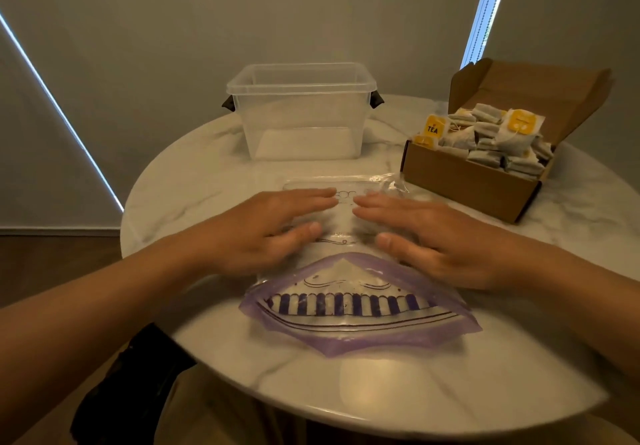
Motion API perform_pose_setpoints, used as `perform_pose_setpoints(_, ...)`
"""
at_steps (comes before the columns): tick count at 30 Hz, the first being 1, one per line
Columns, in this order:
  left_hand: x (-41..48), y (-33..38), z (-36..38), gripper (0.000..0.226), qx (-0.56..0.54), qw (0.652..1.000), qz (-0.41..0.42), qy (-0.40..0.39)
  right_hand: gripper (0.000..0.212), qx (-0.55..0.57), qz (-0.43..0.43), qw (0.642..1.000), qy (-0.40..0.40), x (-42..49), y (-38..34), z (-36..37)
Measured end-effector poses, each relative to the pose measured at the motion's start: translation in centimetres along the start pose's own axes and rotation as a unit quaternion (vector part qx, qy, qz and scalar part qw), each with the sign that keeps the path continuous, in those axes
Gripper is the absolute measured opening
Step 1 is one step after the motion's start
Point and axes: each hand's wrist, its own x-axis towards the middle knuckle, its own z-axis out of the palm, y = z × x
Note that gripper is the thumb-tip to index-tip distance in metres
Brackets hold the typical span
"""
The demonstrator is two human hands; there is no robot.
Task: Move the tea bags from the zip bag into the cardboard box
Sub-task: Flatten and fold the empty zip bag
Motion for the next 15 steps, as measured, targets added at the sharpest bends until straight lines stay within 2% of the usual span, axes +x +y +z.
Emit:
perform_pose_setpoints(3, -0.4, 0.2, 0.6, 0.078, 0.015, 0.990, -0.030, -0.137, 0.059, -0.003, -0.002, 0.998, -0.061, -1.0, -0.1, 0.6)
perform_pose_setpoints(6, -1.0, 0.1, 0.7, 0.077, 0.091, 0.974, -0.012, -0.205, 0.065, -0.064, -0.007, 0.991, -0.119, -1.6, 0.0, 0.7)
perform_pose_setpoints(10, -0.8, -0.1, 0.6, 0.079, 0.179, 0.956, 0.025, -0.231, 0.072, -0.124, -0.016, 0.980, -0.156, -1.5, -0.2, 0.6)
perform_pose_setpoints(15, -1.1, 0.5, -0.1, 0.078, 0.166, 0.963, 0.018, -0.212, 0.073, -0.135, -0.006, 0.979, -0.151, -2.0, -1.1, -0.1)
